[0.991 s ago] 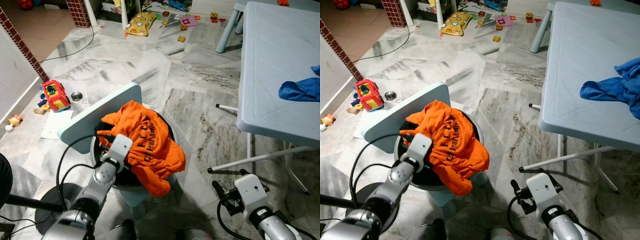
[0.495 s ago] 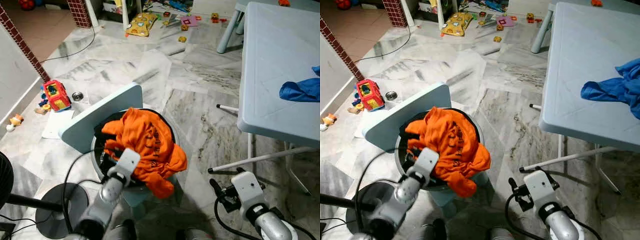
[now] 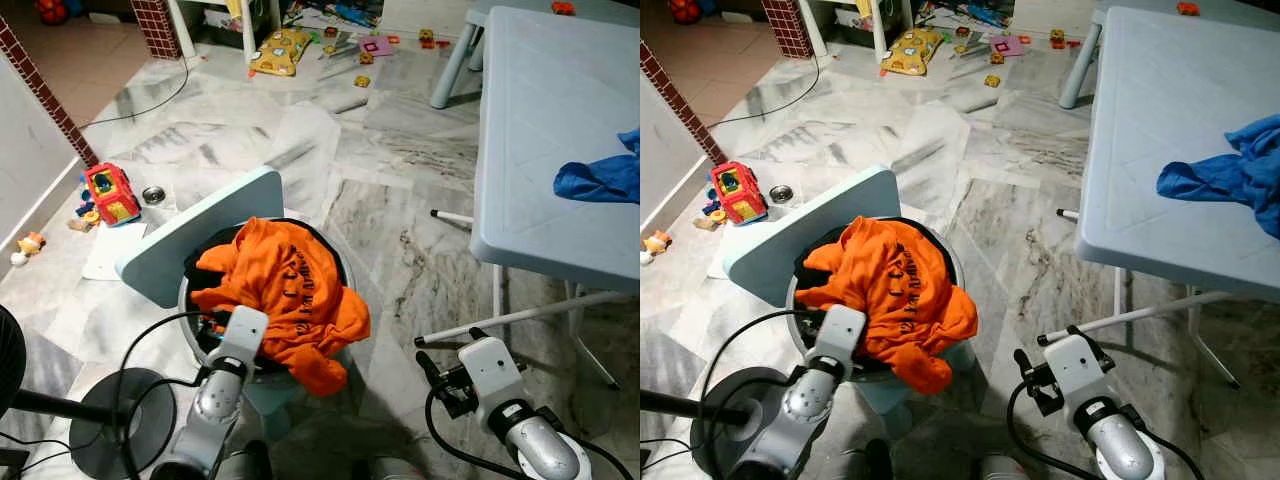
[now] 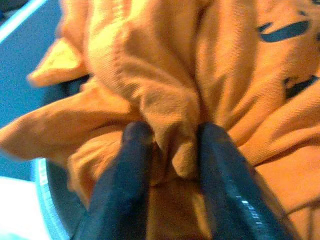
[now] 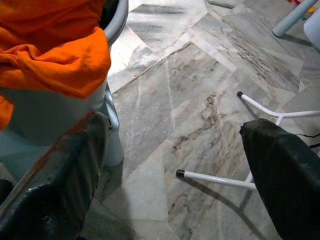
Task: Hang hanger
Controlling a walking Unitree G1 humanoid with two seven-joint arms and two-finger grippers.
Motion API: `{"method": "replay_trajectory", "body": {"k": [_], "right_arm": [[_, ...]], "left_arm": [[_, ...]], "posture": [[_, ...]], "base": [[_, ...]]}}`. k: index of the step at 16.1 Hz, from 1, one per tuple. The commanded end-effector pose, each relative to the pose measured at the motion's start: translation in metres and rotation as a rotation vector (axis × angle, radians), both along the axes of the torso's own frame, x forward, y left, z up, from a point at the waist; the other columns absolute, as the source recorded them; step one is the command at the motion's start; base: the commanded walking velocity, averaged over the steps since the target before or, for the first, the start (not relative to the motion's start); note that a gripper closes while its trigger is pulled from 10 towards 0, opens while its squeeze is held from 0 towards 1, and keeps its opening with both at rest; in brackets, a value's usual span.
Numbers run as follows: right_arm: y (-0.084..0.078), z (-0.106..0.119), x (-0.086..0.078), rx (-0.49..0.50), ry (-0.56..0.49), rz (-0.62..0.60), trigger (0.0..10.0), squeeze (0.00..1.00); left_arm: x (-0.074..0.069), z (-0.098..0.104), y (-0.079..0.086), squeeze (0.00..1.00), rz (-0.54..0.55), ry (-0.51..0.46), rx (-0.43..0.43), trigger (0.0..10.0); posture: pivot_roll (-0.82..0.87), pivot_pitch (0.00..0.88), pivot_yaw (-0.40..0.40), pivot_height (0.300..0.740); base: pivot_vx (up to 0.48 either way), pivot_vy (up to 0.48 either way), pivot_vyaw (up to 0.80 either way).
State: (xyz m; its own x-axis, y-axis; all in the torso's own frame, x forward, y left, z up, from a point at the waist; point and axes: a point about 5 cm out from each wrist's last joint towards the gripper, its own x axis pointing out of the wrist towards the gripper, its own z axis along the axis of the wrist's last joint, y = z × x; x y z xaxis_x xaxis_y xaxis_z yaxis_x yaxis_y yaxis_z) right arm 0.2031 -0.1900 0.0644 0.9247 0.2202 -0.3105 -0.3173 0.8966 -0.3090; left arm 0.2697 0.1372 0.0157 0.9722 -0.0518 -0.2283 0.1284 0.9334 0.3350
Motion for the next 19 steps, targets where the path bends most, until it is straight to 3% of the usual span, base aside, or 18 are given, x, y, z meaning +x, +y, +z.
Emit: {"method": "replay_trajectory", "body": {"k": [1, 7, 11, 13, 15, 16, 17, 19], "right_arm": [[0.001, -0.005, -0.003, -0.004, 0.018, 0.006, 10.0, 0.0], [0.002, -0.005, -0.001, -0.008, 0.012, 0.014, 10.0, 0.0], [0.003, -0.005, 0.0, -0.01, 0.006, 0.017, 10.0, 0.0], [0.003, -0.005, 0.0, -0.01, 0.004, 0.018, 10.0, 0.0], [0.003, -0.005, 0.0, -0.012, 0.004, 0.02, 10.0, 0.0], [0.004, -0.005, 0.0, -0.012, 0.003, 0.022, 10.0, 0.0], [0.004, -0.005, 0.001, -0.013, 0.003, 0.022, 10.0, 0.0], [0.004, -0.005, 0.001, -0.013, 0.001, 0.022, 10.0, 0.0]], "left_arm": [[-0.005, -0.003, 0.013, 1.0, 0.07, 0.001, 0.014, 10.0], [0.006, 0.026, 0.017, 1.0, 0.154, -0.149, -0.053, 10.0], [0.007, 0.033, 0.017, 1.0, 0.176, -0.184, -0.081, 10.0], [0.011, 0.031, 0.017, 1.0, 0.194, -0.151, -0.173, 10.0], [0.019, 0.037, 0.015, 1.0, 0.168, -0.162, -0.208, 10.0], [0.026, 0.038, 0.015, 1.0, 0.194, -0.135, -0.321, 10.0], [0.028, 0.038, 0.014, 1.0, 0.203, -0.118, -0.381, 10.0], [0.03, 0.037, 0.004, 1.0, 0.15, -0.096, -0.437, 10.0]], "posture": [[-0.26, 0.18, 0.004, 0.74], [-0.26, 0.177, 0.001, 0.74], [-0.26, 0.173, 0.004, 0.74], [-0.26, 0.173, 0.004, 0.74], [-0.26, 0.175, 0.002, 0.74], [-0.27, 0.175, 0.002, 0.74], [-0.27, 0.174, 0.003, 0.74], [-0.27, 0.174, 0.004, 0.74]], "base": [[0.0, 0.0, 0.0], [0.0, 0.0, 0.0], [0.0, 0.0, 0.0], [0.0, 0.0, 0.0], [0.0, 0.0, 0.0], [0.0, 0.0, 0.0], [0.0, 0.0, 0.0], [0.0, 0.0, 0.0]]}}
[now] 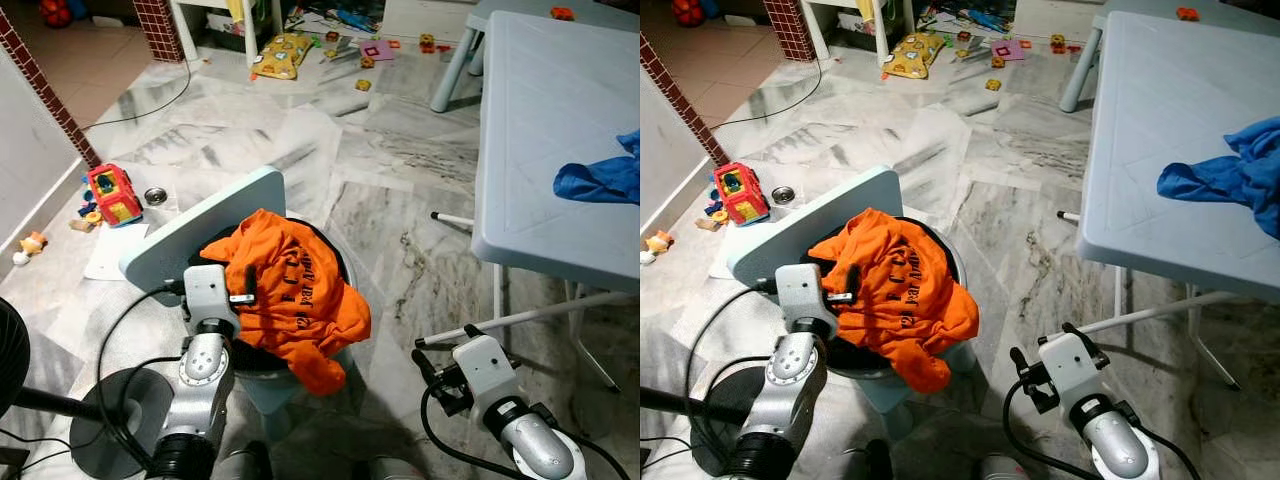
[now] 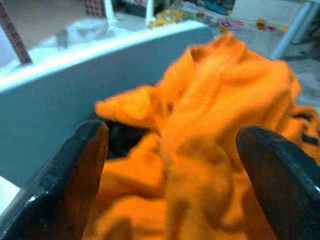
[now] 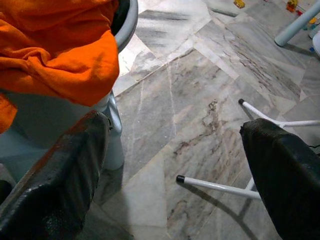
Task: Hang hanger
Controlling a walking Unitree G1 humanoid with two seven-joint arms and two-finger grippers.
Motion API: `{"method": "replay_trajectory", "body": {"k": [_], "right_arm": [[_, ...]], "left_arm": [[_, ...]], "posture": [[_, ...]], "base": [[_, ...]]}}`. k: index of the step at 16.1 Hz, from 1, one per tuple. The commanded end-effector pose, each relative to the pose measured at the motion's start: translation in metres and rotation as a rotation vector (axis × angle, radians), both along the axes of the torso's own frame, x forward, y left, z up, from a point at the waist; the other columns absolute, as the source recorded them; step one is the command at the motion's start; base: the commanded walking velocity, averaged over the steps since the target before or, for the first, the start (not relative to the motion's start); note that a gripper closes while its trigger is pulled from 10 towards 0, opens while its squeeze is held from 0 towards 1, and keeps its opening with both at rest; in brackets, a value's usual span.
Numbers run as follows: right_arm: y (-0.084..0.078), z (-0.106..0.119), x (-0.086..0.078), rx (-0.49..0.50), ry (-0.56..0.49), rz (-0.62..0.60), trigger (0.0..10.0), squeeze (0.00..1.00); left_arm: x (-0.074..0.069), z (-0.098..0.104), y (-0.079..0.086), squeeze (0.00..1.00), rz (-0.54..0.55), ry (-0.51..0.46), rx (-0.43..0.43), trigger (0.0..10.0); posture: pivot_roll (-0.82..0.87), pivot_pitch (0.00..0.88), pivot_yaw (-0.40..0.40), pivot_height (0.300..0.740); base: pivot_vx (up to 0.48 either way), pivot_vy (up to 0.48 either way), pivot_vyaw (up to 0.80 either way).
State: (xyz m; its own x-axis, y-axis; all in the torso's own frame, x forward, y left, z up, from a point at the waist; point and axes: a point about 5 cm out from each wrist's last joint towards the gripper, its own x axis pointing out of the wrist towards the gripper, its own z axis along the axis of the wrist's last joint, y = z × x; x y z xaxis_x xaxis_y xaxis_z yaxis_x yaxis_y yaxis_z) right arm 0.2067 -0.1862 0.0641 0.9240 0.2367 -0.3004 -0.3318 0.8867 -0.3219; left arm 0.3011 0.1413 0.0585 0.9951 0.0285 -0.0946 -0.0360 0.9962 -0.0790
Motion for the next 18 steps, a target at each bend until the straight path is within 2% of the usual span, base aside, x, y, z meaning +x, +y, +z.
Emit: {"method": "replay_trajectory", "body": {"k": [1, 2, 3, 5, 7, 8, 9, 10, 11, 14, 15, 18], "right_arm": [[0.0, -0.004, -0.003, -0.004, 0.014, 0.0, 10.0, 0.0], [0.0, -0.004, -0.003, -0.004, 0.014, -0.001, 10.0, 0.0], [0.0, -0.005, -0.003, -0.004, 0.014, 0.0, 10.0, 0.0], [0.001, -0.005, -0.003, -0.003, 0.014, 0.0, 10.0, 0.0], [0.001, -0.005, -0.003, -0.003, 0.014, 0.001, 10.0, 0.0], [0.0, -0.004, -0.003, -0.004, 0.014, 0.002, 10.0, 0.0], [0.0, -0.004, -0.003, -0.004, 0.014, 0.002, 10.0, 0.0], [0.0, -0.005, -0.004, -0.005, 0.015, 0.003, 10.0, 0.0], [0.001, -0.005, -0.003, -0.005, 0.015, 0.003, 10.0, 0.0], [0.002, -0.005, -0.003, -0.004, 0.015, 0.006, 10.0, 0.0], [0.003, -0.005, -0.003, -0.004, 0.014, 0.009, 10.0, 0.0], [0.003, -0.005, -0.002, -0.005, 0.013, 0.01, 10.0, 0.0]], "left_arm": [[-0.001, -0.008, -0.005, 1.0, -0.033, 0.052, -0.044, 10.0], [-0.001, -0.011, -0.01, 1.0, -0.064, 0.08, -0.08, 10.0], [-0.001, -0.016, -0.015, 0.0, -0.082, 0.116, -0.117, 10.0], [0.0, -0.02, -0.017, 0.0, -0.07, 0.134, -0.162, 10.0], [0.004, -0.02, -0.014, 0.0, -0.029, 0.132, -0.229, 2.3], [0.006, -0.018, -0.011, 0.0, -0.008, 0.119, -0.253, 1.2], [0.008, -0.016, -0.007, 0.0, 0.015, 0.11, -0.268, 2.4], [0.01, -0.016, -0.001, 0.0, 0.041, 0.11, -0.276, 5.1], [0.011, -0.016, 0.002, 0.0, 0.054, 0.113, -0.282, 10.0], [0.015, -0.016, 0.008, 0.0, 0.072, 0.121, -0.307, 9.9], [0.017, -0.015, 0.01, 0.0, 0.078, 0.121, -0.322, 0.0], [0.017, -0.02, 0.01, 0.0, 0.068, 0.151, -0.337, 0.0]], "posture": [[-0.27, 0.174, 0.007, 0.74], [-0.27, 0.174, 0.007, 0.74], [-0.27, 0.174, 0.007, 0.74], [-0.27, 0.175, 0.006, 0.74], [-0.27, 0.176, 0.005, 0.74], [-0.27, 0.176, 0.005, 0.74], [-0.27, 0.176, 0.005, 0.74], [-0.27, 0.176, 0.005, 0.74], [-0.27, 0.176, 0.004, 0.74], [-0.27, 0.175, 0.003, 0.74], [-0.27, 0.173, 0.005, 0.74], [-0.27, 0.172, 0.004, 0.74]], "base": [[0.0, 0.0, 0.0], [0.0, 0.0, 0.0], [0.0, 0.0, 0.0], [0.0, 0.0, 0.0], [0.0, 0.0, 0.0], [0.0, 0.0, 0.0], [0.0, 0.0, 0.0], [0.0, 0.0, 0.0], [0.0, 0.0, 0.0], [0.0, 0.0, 0.0], [0.0, 0.0, 0.0], [0.0, 0.0, 0.0]]}}
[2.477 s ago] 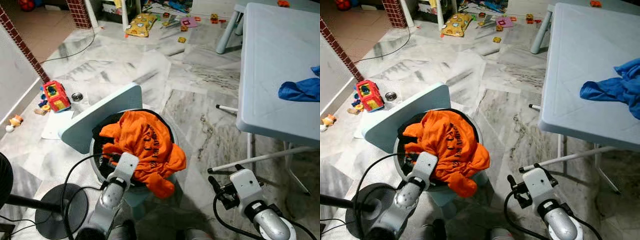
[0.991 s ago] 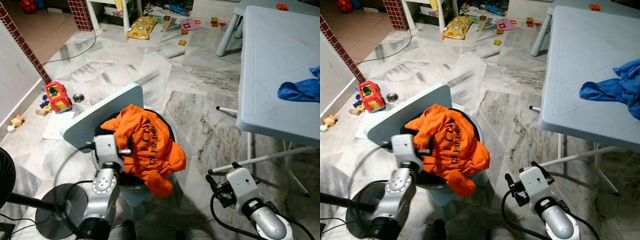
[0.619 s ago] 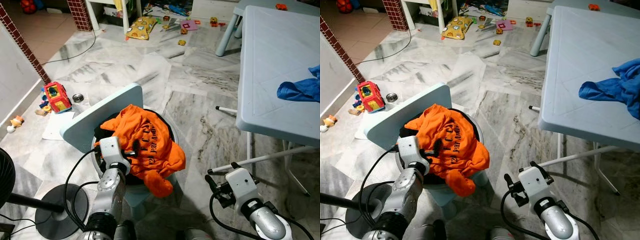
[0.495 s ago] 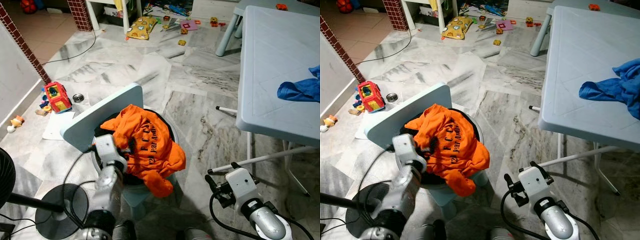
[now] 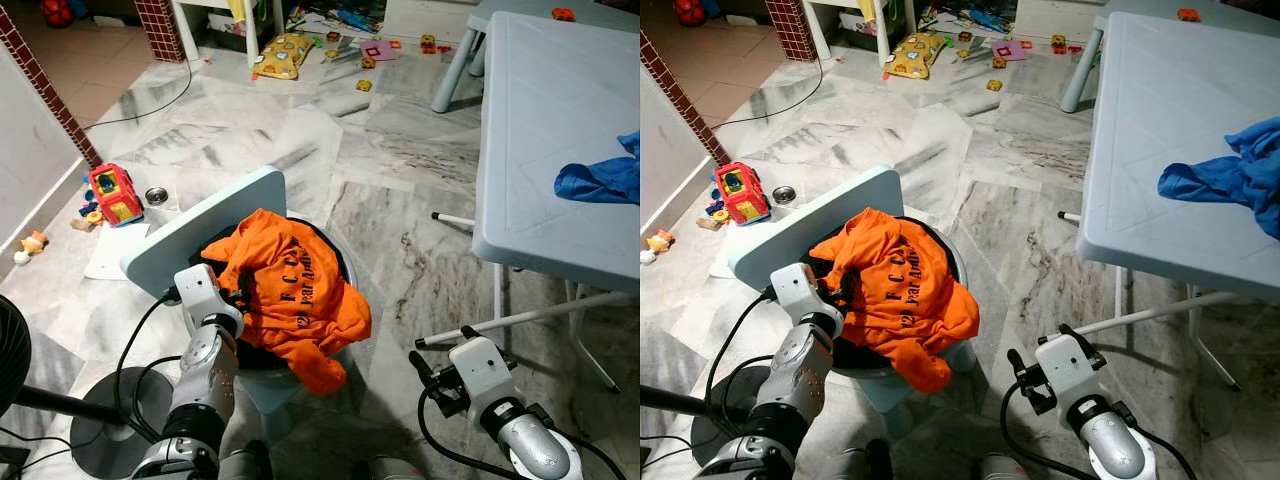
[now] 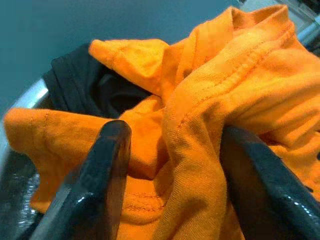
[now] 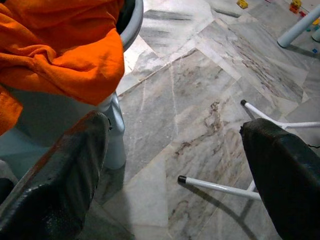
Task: Hang hanger
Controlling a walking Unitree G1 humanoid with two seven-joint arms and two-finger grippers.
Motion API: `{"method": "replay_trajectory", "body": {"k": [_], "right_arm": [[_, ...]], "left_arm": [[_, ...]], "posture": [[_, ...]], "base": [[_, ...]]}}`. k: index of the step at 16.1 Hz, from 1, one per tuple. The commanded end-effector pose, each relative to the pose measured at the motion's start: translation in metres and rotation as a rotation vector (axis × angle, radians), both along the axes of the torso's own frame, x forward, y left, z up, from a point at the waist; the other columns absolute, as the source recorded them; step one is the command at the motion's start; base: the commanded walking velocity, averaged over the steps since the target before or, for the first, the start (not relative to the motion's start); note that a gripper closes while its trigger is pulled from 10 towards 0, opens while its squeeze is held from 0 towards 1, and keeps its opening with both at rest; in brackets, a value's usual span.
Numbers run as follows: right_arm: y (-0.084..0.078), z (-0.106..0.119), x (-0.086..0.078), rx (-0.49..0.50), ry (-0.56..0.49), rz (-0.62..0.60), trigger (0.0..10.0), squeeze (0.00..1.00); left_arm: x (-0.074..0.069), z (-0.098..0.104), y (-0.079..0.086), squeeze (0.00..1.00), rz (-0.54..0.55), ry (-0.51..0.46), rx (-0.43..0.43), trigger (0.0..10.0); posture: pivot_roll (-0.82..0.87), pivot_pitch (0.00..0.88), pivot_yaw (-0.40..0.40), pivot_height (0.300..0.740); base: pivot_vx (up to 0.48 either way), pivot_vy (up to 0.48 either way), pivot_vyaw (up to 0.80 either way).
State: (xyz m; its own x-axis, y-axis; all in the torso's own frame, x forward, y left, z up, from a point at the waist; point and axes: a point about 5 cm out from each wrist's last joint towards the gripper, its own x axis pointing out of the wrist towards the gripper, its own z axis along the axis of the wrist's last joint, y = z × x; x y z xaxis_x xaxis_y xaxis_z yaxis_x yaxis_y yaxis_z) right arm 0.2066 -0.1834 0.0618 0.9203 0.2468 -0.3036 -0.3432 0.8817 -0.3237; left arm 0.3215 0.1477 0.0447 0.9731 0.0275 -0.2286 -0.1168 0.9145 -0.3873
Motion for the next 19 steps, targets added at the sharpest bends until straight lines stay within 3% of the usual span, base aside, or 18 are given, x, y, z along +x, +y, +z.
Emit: {"method": "replay_trajectory", "body": {"k": [1, 8, 11, 15, 17, 18, 19], "right_arm": [[0.0, -0.003, -0.002, -0.002, 0.01, -0.003, 10.0, 0.0], [0.001, -0.004, -0.002, -0.001, 0.009, 0.0, 10.0, 0.0], [0.001, -0.004, -0.002, -0.001, 0.009, -0.001, 10.0, 0.0], [0.0, -0.005, -0.003, -0.002, 0.011, -0.002, 10.0, 0.0], [0.001, -0.005, -0.003, -0.002, 0.011, -0.001, 10.0, 0.0], [0.001, -0.005, -0.002, -0.001, 0.011, -0.001, 10.0, 0.0], [0.001, -0.005, -0.002, -0.001, 0.011, -0.001, 10.0, 0.0]], "left_arm": [[-0.004, -0.009, 0.002, 0.0, -0.002, 0.041, -0.007, 0.0], [-0.007, -0.009, -0.002, 0.0, -0.053, 0.022, 0.152, 0.0], [-0.006, -0.007, 0.007, 0.0, 0.006, 0.027, 0.258, 0.0], [-0.007, -0.007, 0.012, 0.0, 0.04, 0.033, 0.296, 0.0], [-0.008, -0.008, 0.019, 0.0, 0.078, 0.047, 0.384, 0.0], [-0.008, -0.004, 0.024, 0.0, 0.076, 0.03, 0.553, 0.0], [-0.008, -0.002, 0.025, 0.0, 0.066, 0.014, 0.607, 0.0]], "posture": [[-0.27, 0.172, 0.005, 0.74], [-0.26, 0.17, 0.007, 0.74], [-0.27, 0.171, 0.008, 0.74], [-0.27, 0.173, 0.008, 0.74], [-0.27, 0.173, 0.008, 0.74], [-0.27, 0.173, 0.008, 0.74], [-0.27, 0.173, 0.008, 0.74]], "base": [[0.0, 0.0, 0.0], [0.0, 0.0, 0.0], [0.0, 0.0, 0.0], [0.0, 0.0, 0.0], [0.0, 0.0, 0.0], [0.0, 0.0, 0.0], [0.0, 0.0, 0.0]]}}
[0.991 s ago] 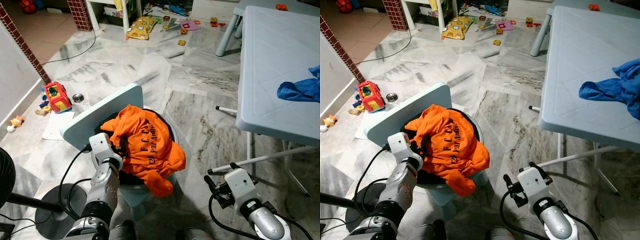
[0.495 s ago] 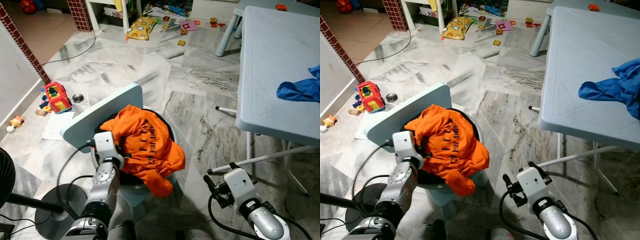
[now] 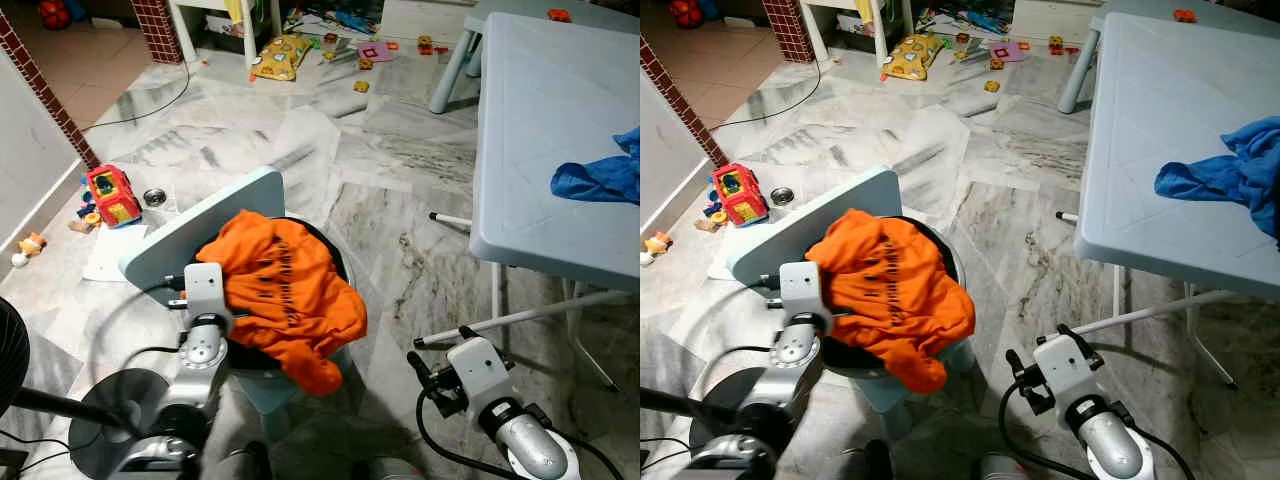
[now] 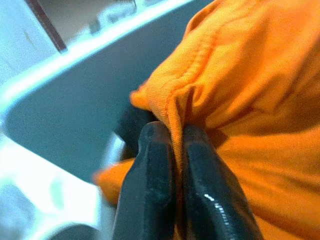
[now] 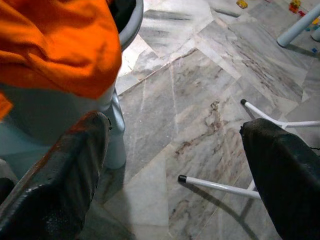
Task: Hang hanger
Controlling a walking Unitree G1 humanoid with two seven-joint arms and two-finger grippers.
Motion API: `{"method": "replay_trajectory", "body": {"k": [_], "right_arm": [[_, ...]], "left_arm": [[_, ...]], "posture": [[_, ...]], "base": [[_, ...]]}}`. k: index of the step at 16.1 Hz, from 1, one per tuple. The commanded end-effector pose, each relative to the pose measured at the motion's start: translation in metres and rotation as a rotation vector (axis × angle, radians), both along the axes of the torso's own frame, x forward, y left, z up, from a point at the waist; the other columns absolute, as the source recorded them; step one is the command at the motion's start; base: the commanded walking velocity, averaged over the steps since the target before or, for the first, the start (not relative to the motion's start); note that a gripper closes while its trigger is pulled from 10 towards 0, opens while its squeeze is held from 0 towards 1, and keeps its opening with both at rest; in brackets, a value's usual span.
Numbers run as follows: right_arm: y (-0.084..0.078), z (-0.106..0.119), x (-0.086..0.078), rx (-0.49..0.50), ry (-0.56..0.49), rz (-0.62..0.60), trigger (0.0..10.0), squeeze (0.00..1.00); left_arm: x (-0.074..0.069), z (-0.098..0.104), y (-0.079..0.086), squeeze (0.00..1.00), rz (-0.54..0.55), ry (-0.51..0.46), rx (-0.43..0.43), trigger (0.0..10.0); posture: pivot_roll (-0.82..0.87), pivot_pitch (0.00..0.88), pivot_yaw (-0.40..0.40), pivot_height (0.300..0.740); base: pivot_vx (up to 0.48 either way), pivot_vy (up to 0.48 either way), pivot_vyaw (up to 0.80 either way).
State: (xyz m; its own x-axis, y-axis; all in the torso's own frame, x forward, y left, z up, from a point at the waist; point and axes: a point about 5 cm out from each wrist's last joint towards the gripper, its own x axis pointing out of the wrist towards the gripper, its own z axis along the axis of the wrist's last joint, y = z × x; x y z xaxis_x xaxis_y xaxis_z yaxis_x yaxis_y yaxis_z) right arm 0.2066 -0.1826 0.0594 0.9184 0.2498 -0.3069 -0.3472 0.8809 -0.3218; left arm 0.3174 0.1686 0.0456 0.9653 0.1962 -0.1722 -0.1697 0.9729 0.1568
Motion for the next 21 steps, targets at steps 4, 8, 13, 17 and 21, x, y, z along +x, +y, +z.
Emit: {"method": "replay_trajectory", "body": {"k": [4, 8, 13, 17, 21], "right_arm": [[0.001, -0.003, -0.002, 0.0, 0.008, -0.004, 10.0, 0.0], [0.001, -0.003, -0.001, 0.0, 0.007, -0.006, 10.0, 0.0], [0.002, -0.004, -0.001, 0.001, 0.007, -0.004, 10.0, 0.0], [0.002, -0.005, 0.001, -0.001, 0.005, -0.004, 10.0, 0.0], [0.003, -0.005, 0.004, -0.001, 0.003, 0.008, 10.0, 0.0]], "left_arm": [[-0.007, -0.004, -0.03, 0.0, -0.237, -0.013, 0.267, 0.0], [-0.02, -0.023, -0.053, 0.0, -0.456, 0.075, 0.43, 0.0], [-0.029, -0.026, -0.044, 1.0, -0.374, 0.081, 0.343, 10.0], [-0.044, -0.02, -0.03, 1.0, -0.248, 0.04, 0.296, 10.0], [-0.062, -0.02, -0.022, 1.0, -0.111, 0.043, 0.241, 10.0]], "posture": [[-0.26, 0.174, 0.009, 0.74], [-0.26, 0.173, 0.014, 0.74], [-0.26, 0.169, 0.015, 0.74], [-0.26, 0.165, 0.011, 0.74], [-0.25, 0.158, 0.004, 0.74]], "base": [[0.0, 0.0, 0.0], [0.0, 0.0, 0.0], [0.0, 0.0, 0.0], [0.0, 0.0, 0.0], [0.0, 0.0, 0.0]]}}
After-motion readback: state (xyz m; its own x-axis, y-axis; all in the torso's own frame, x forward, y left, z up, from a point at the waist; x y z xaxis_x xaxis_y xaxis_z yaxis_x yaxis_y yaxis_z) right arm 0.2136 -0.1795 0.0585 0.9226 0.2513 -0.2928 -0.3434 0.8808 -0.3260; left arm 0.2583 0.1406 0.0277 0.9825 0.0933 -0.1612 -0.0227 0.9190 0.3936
